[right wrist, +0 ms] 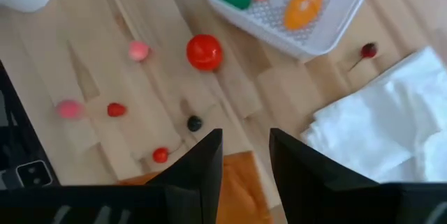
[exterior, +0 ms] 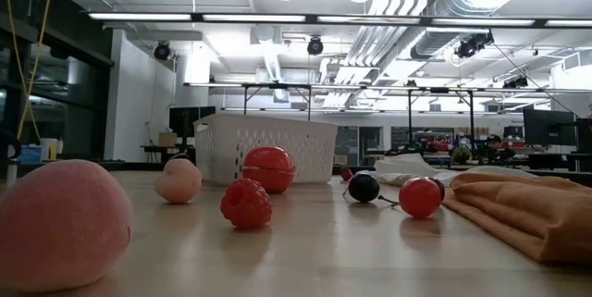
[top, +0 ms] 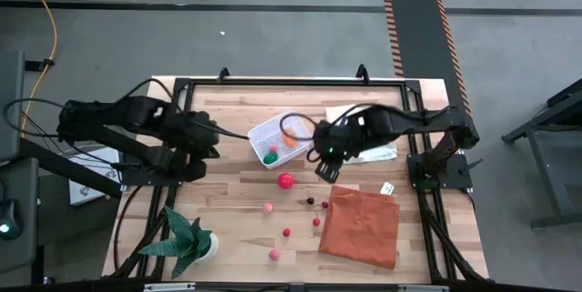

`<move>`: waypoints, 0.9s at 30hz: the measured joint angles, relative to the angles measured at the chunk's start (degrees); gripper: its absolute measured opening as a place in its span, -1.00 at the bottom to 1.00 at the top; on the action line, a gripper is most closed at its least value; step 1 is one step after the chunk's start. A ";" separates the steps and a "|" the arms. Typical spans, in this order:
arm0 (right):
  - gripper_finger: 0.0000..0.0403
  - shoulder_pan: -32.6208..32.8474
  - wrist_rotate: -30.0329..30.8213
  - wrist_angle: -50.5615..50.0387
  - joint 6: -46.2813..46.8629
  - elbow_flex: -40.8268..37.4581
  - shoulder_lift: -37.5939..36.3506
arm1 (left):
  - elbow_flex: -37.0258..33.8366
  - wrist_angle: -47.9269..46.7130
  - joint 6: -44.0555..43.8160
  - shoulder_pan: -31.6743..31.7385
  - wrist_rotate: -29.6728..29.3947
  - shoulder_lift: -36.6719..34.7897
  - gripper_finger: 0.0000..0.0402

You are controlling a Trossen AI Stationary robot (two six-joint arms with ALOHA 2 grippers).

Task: Pick and placing Produce into tupperware
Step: Put the black cherry in the basket

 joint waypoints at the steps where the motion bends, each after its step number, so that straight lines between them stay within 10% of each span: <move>1: -0.46 0.77 -0.02 -0.09 1.33 0.00 0.57 | 0.00 -0.51 -0.02 -0.01 0.01 -0.62 -1.00; 27: -0.46 7.19 -6.62 -0.17 34.19 0.00 11.36 | 0.00 -2.87 -0.43 -0.01 2.11 -7.56 -0.99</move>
